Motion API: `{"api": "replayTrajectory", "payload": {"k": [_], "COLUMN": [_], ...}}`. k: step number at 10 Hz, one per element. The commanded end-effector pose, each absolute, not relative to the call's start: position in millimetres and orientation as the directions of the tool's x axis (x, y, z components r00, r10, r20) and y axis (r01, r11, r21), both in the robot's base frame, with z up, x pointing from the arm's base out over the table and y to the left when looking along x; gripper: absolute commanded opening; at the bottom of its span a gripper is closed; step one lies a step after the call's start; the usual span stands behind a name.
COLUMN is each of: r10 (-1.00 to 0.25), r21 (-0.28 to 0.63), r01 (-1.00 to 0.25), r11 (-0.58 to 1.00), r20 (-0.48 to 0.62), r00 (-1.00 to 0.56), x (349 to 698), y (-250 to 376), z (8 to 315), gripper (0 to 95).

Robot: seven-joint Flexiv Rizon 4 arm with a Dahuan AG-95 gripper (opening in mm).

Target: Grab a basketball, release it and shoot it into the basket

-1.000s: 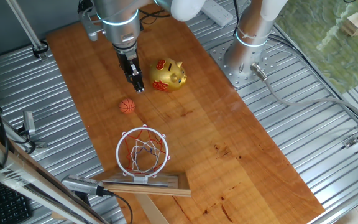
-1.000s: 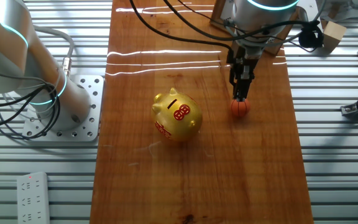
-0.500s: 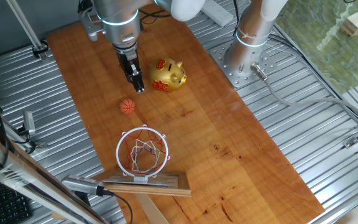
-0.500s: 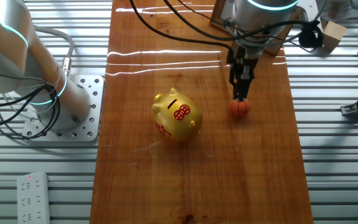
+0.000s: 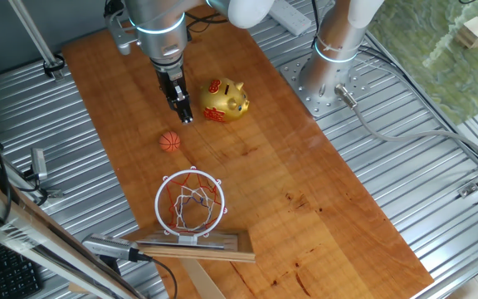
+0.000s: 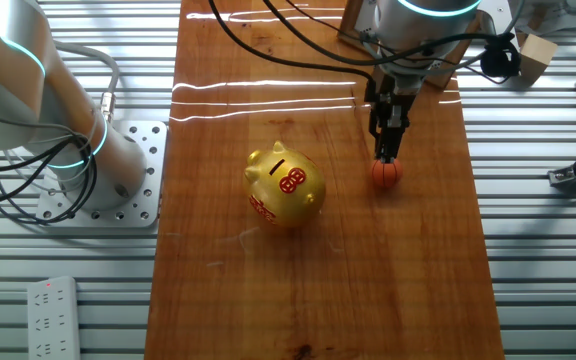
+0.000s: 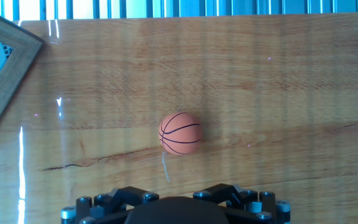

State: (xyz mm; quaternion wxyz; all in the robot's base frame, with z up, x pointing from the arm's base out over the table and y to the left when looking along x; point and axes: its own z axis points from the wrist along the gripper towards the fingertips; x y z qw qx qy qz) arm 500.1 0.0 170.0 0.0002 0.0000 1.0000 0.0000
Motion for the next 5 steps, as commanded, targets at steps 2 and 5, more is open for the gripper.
{"api": "replayTrajectory", "payload": {"k": [2,5], "r10": [-0.084,-0.101], "r21": [-0.017,-0.016], "r01": [-0.083,-0.099], "r11": [0.996,0.995], "r20": [-0.159,-0.169], "r00": [-0.984,-0.98], "x": [501,508], "y": [0,-7], "z": [169,141], "gripper": [0.0,0.0]}}
